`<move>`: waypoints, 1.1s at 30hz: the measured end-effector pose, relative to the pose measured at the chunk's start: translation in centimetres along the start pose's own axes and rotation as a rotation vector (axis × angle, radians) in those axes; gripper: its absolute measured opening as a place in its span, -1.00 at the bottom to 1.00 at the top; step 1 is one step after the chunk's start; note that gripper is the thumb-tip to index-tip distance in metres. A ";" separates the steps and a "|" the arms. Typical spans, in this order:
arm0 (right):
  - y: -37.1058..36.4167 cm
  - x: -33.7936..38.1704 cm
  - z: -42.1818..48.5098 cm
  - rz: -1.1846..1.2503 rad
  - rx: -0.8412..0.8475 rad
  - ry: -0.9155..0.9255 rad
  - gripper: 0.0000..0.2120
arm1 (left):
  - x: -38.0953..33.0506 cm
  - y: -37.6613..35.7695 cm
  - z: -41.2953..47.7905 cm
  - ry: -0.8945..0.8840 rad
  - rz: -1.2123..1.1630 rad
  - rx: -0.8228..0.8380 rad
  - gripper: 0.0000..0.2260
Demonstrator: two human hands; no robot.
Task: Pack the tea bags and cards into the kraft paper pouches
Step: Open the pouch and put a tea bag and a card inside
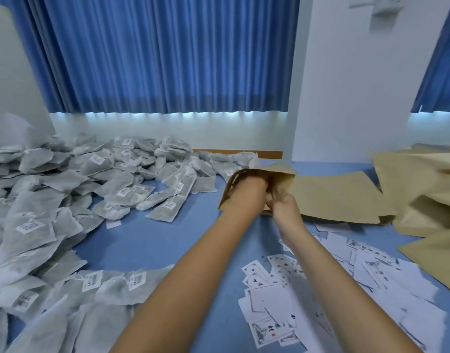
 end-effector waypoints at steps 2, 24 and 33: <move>1.0 0.4 -1.2 0.018 0.011 0.013 -0.73 | -0.9 0.2 1.5 0.084 -0.064 0.030 -0.69; 13.5 -4.3 -2.5 0.514 -0.243 -0.308 -0.88 | -7.2 -5.7 -9.0 -0.573 0.070 0.763 -0.49; 14.3 -4.4 -2.7 0.507 -0.229 -0.277 -0.85 | -9.6 -1.6 -6.6 -0.528 -0.551 0.262 -0.96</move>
Point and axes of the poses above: each hand's wrist, its own z-axis towards the middle knuckle, its own y-axis out of the back of the hand, x = y × z, the point moved 3 cm from there along z, towards the middle knuckle, and after that the axes turned 7 degrees about z, right-handed, at the moved point
